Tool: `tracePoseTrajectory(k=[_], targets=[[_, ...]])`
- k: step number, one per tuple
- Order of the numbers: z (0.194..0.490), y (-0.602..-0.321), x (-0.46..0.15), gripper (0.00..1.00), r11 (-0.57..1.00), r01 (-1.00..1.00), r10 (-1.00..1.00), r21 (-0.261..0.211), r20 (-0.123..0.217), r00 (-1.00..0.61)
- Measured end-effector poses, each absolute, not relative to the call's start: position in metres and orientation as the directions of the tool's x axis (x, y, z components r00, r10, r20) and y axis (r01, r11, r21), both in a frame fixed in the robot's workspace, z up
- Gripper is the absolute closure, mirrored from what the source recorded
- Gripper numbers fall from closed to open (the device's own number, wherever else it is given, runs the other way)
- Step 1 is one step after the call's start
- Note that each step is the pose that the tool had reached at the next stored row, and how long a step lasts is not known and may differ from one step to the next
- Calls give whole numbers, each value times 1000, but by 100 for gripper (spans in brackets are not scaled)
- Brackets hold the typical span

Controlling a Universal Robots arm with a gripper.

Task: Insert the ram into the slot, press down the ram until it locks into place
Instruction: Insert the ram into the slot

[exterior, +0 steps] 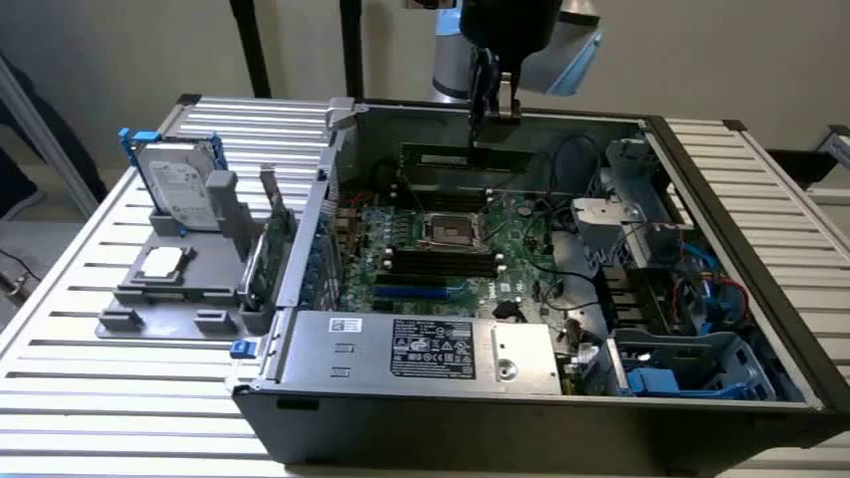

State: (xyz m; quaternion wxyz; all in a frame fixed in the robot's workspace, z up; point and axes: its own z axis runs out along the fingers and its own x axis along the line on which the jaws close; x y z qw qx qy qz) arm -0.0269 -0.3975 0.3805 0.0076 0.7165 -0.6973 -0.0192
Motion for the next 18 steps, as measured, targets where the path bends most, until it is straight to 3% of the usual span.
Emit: tracePoseTrajectory(k=[18], targets=[[368, -398, -27, 86, -27, -999, -999, 38, -17, 27]])
